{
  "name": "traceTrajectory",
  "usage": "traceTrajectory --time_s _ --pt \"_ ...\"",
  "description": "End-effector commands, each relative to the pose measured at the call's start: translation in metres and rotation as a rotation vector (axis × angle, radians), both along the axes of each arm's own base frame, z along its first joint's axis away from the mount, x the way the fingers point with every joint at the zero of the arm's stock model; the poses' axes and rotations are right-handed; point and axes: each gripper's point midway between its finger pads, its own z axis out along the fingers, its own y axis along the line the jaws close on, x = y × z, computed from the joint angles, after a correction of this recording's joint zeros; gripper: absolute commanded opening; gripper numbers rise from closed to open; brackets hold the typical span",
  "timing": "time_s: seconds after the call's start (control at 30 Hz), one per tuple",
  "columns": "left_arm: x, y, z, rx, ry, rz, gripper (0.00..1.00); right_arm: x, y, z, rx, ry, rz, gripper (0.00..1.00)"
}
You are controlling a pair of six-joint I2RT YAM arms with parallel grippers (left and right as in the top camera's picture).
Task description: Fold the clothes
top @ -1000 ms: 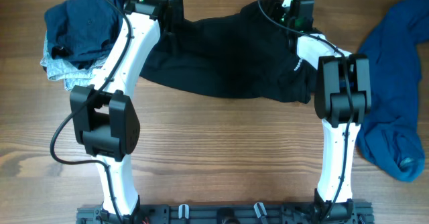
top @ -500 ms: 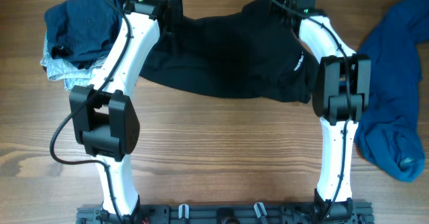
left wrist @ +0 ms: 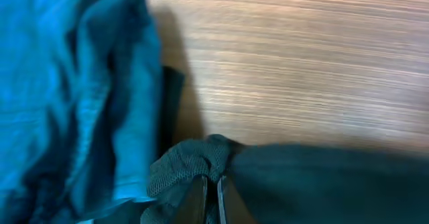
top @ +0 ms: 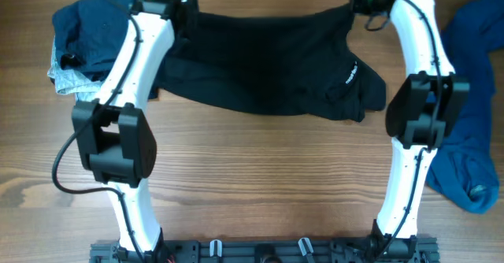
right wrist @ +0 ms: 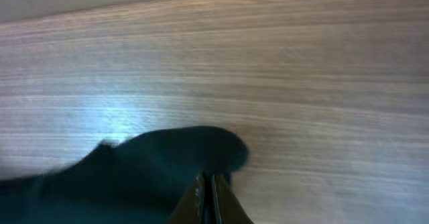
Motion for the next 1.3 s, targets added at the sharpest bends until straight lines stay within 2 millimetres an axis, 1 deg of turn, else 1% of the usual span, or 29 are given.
traceTrajectory --time_s 0.0,0.1,0.17,0.27,0.4,0.6,0.7,0.77,0.87,0.93,0.97,1.03,1.13,1.27 --pt "-0.001 0.033 -0.008 -0.030 0.025 0.081 0.04 -0.007 0.004 0.059 0.046 -0.096 0.098 0.04" --pt "-0.002 0.038 -0.010 -0.069 0.038 0.080 0.04 -0.021 0.008 0.069 0.056 -0.083 0.155 0.04" --pt "-0.005 0.039 -0.012 -0.073 0.054 0.079 0.04 -0.035 0.010 0.071 0.062 -0.037 0.157 0.04" --pt "-0.015 0.037 -0.018 -0.067 0.099 0.076 0.04 -0.061 0.009 0.065 0.085 0.073 0.141 0.04" --pt "-0.032 0.041 -0.027 -0.058 0.180 0.084 0.04 -0.087 0.001 0.054 0.108 0.193 0.113 0.04" --pt "-0.053 0.047 -0.035 -0.050 0.269 0.098 0.04 -0.119 -0.015 0.042 0.093 0.337 0.066 0.04" --pt "-0.057 0.047 -0.036 -0.048 0.288 0.098 0.04 -0.132 -0.016 0.040 0.106 0.395 0.055 0.04" --pt "-0.061 0.048 -0.037 -0.046 0.303 0.099 0.04 -0.134 -0.014 0.040 0.111 0.404 0.058 0.04" --pt "-0.063 0.047 -0.038 -0.049 0.314 0.097 0.04 -0.125 0.001 0.044 0.139 0.358 0.105 0.04" --pt "-0.063 0.045 -0.038 -0.053 0.313 0.094 0.04 -0.118 0.014 0.045 0.116 0.324 0.153 0.04" --pt "-0.063 0.045 -0.038 -0.057 0.313 0.092 0.04 -0.115 0.022 0.045 0.100 0.311 0.167 0.08" --pt "-0.063 0.044 -0.038 -0.063 0.315 0.090 0.04 -0.108 0.035 0.039 0.087 0.318 0.116 0.40" --pt "-0.063 0.041 -0.038 -0.078 0.317 0.083 0.04 -0.107 0.049 0.026 0.118 0.361 0.023 0.46" --pt "-0.063 0.040 -0.038 -0.079 0.317 0.082 0.04 -0.108 0.052 0.006 0.149 0.404 -0.054 0.50"
